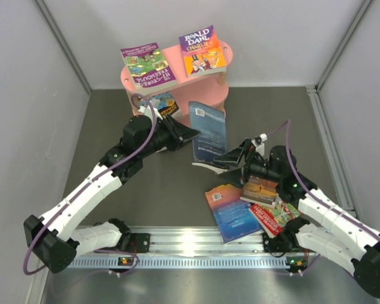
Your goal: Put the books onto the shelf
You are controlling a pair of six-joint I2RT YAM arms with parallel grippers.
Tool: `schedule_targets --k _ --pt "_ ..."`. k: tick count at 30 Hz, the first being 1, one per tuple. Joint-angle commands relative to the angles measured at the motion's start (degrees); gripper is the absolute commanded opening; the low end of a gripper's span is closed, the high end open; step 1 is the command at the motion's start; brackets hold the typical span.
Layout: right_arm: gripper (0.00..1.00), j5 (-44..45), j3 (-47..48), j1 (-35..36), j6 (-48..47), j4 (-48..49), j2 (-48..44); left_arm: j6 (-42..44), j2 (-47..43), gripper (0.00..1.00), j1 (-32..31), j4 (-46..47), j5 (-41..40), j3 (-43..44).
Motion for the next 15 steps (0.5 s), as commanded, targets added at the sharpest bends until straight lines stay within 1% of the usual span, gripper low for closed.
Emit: schedule_targets --k 1,5,6,8,9,11,15 --pt "1.00 1.51 -1.40 1.20 1.49 3.30 -1.51 -3.00 -2.93 0.00 0.96 11.87 -0.19 4.48" --pt "1.00 3.63 -4.39 1.46 6.41 13.13 -1.77 -5.37 -4.15 0.00 0.96 13.80 -0.54 2.38" --pt "1.00 5.11 -5.61 2.07 8.86 18.29 -1.42 -6.60 -4.51 0.00 0.96 14.50 -0.89 1.16" --pt "1.00 7.05 -6.68 2.77 10.89 22.98 -0.72 -7.48 -5.04 0.00 0.96 15.65 -1.33 0.36" --pt "1.00 8.97 -7.38 3.65 12.56 27.35 -0.28 -8.36 -5.21 0.00 1.05 16.09 -1.42 -0.52" --pt "1.00 10.83 -7.91 4.79 13.80 30.80 1.12 -9.24 -5.56 0.00 1.13 17.40 -1.77 -1.22" --pt "1.00 17.76 -8.52 9.70 15.99 36.52 3.05 -10.74 -5.56 0.00 1.05 18.55 -2.47 -2.02"
